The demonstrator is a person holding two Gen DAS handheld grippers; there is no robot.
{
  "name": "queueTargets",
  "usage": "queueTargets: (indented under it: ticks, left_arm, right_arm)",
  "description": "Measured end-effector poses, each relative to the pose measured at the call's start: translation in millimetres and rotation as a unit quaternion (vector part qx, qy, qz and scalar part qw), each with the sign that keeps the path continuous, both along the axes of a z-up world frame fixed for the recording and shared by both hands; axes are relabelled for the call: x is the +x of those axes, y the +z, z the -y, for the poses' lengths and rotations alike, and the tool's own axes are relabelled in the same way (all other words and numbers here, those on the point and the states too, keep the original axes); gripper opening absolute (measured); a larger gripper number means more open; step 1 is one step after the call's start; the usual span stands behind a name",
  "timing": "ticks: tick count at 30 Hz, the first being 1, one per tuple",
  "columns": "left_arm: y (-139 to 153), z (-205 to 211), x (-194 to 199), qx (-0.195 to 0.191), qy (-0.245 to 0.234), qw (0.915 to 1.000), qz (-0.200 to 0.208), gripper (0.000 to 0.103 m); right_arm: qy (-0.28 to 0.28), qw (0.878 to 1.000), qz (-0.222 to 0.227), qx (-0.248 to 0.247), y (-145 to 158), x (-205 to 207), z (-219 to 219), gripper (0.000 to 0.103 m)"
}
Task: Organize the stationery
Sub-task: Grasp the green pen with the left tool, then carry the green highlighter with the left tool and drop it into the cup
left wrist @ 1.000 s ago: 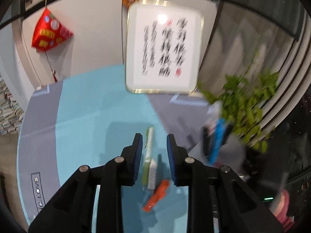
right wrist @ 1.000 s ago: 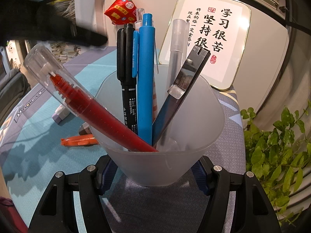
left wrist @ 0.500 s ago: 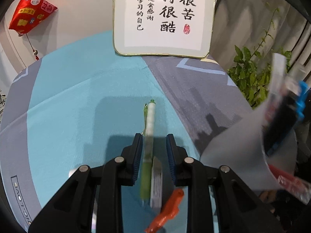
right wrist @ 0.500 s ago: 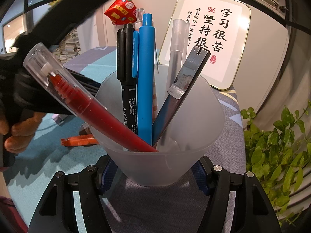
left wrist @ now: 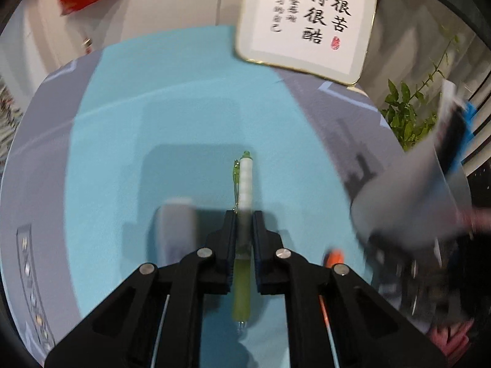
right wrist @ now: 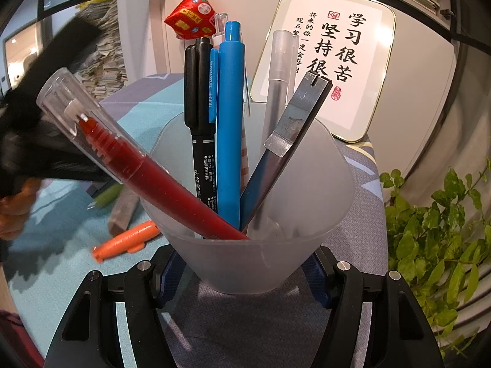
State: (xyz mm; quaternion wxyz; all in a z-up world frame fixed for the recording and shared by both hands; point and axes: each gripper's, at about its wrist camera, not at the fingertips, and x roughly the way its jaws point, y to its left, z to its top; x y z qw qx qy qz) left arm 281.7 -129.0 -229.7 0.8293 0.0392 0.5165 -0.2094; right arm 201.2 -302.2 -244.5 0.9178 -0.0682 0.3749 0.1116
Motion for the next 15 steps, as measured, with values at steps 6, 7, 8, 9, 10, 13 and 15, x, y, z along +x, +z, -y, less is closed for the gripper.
queueTargets:
  ticks: [6, 7, 8, 9, 10, 13, 15]
  left_arm:
    - [0, -22, -45, 0.015, -0.005, 0.9999, -0.007, 0.008]
    - [-1, -22, -50, 0.02, -0.008, 0.9998, -0.004, 0.008]
    - [-1, -22, -55, 0.023, -0.012, 0.9997, -0.003, 0.008]
    - [-1, -21, -58, 0.025, -0.016, 0.9996, -0.001, 0.008]
    - [-1, -20, -59, 0.027, -0.02, 0.9994, 0.001, 0.008]
    - [0, -16, -55, 0.029, -0.024, 0.9993, 0.009, 0.017]
    - [-2, -14, -51, 0.032, -0.024, 0.9991, 0.014, 0.023]
  right_arm:
    - [0.0, 1.0, 0.0, 0.0, 0, 0, 0, 0.069]
    - [0.0, 1.0, 0.0, -0.001, 0, 0, 0, 0.069]
    - [-0.001, 1.0, 0.0, -0.001, 0, -1, 1, 0.069]
    - [-0.001, 1.0, 0.0, -0.001, 0, -1, 1, 0.069]
    - [-0.002, 1.0, 0.0, 0.0, 0, -1, 1, 0.069]
    - [-0.002, 1.0, 0.0, -0.001, -1, -2, 1, 0.069]
    - [-0.003, 1.0, 0.0, 0.0, 0, -1, 2, 0.069]
